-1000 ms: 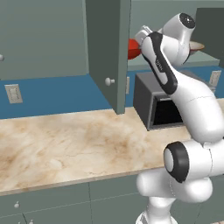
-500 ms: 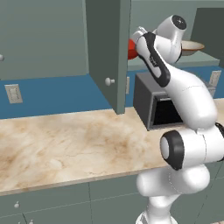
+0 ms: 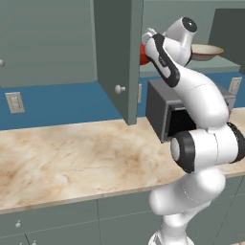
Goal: Pick up the bowls from the cabinet and place each bowl in front of a stool on the dining counter.
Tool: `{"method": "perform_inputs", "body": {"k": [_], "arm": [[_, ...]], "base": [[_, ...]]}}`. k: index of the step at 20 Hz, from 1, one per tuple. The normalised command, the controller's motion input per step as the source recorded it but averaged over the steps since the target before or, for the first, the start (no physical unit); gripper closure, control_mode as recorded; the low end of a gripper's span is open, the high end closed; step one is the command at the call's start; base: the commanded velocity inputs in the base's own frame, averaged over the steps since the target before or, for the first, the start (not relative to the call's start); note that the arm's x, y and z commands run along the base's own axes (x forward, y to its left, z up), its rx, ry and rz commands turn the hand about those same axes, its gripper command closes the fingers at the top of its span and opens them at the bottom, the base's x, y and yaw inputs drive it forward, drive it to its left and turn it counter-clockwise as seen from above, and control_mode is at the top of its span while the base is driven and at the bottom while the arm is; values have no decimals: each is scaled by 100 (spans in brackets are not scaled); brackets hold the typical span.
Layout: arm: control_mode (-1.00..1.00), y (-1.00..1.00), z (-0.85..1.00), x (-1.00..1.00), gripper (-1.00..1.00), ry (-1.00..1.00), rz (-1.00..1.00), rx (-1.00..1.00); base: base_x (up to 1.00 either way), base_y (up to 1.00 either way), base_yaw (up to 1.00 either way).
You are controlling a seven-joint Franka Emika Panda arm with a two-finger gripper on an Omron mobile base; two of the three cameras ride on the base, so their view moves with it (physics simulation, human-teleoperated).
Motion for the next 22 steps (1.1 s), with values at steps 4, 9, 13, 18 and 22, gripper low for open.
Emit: {"method": "perform_inputs", "body": {"k": [4,9,13,18,22], "arm": [[-100,0,0,34,-100,0,0,3],[-100,0,0,30,-100,1,0,3],[-100,0,-1,36,-100,4,0,0],[-100,0,-6,21,-100,7,0,0],[-100,0,-8,3,-100,8,0,0]], "base": [[0,0,0],[0,0,0],[0,0,0],[0,0,0],[0,0,0]]}}
